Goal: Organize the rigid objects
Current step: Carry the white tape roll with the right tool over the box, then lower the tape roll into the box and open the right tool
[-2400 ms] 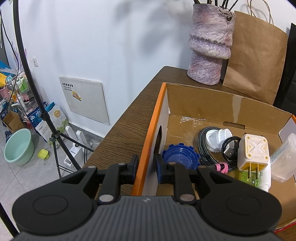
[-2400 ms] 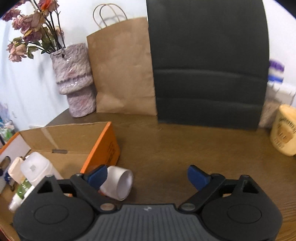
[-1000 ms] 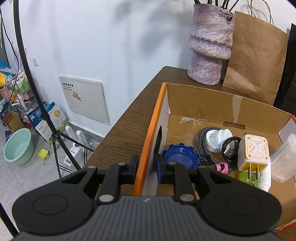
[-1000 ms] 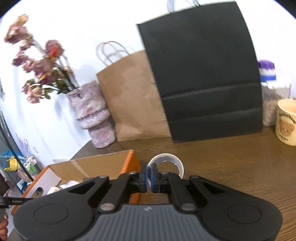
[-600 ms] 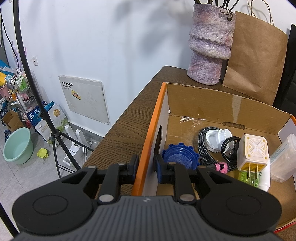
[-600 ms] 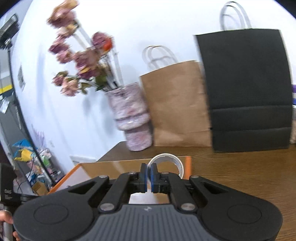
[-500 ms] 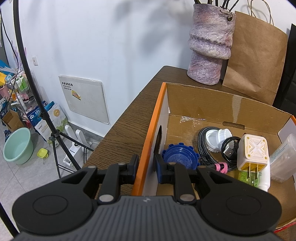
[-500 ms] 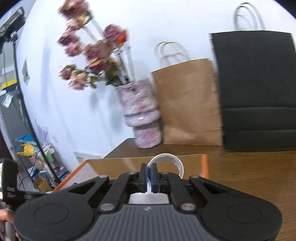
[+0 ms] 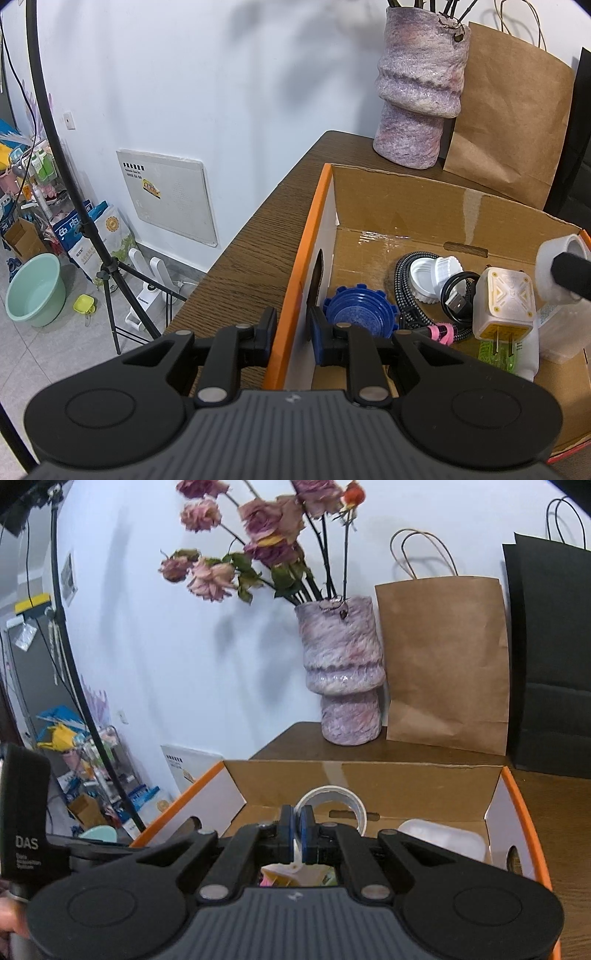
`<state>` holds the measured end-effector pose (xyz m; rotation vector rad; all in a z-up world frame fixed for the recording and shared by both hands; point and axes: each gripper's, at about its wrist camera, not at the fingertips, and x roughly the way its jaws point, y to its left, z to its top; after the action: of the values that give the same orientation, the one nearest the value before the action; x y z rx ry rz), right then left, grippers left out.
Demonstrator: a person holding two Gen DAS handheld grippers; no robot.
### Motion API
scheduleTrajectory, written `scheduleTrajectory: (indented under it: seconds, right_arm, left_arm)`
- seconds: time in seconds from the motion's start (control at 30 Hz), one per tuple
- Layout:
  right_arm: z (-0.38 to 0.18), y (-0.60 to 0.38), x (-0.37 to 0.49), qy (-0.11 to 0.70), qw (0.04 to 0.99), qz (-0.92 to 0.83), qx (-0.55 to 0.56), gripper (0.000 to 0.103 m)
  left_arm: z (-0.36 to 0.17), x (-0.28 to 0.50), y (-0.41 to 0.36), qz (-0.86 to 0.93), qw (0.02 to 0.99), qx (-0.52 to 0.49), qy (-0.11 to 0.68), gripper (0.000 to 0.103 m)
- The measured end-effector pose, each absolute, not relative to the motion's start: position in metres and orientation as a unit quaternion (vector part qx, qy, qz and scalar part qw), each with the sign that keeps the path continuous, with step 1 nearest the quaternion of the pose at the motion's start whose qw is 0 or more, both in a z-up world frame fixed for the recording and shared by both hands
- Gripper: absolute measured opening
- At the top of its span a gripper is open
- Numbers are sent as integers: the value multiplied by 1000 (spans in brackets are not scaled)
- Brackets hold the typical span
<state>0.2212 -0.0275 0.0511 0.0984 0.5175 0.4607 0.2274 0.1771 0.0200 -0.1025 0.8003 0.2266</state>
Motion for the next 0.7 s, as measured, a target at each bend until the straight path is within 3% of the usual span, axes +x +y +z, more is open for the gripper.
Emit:
scheduleTrajectory:
  seconds: [0.5, 0.57, 0.63, 0.7]
  right_arm:
    - [49, 5, 216, 253, 953, 168, -6, 5]
    - [49, 2, 217, 254, 955, 155, -4, 14]
    - [49, -2, 218, 254, 957, 143, -2, 53]
    - [49, -7, 217, 249, 959, 136, -3, 66]
  left_arm:
    - [20, 226, 178, 107, 913, -52, 390, 20]
    - [20, 225, 178, 107, 913, -51, 390, 20]
    - [20, 225, 178, 107, 913, -51, 390, 20]
    - [20, 226, 178, 107, 913, -51, 390, 20]
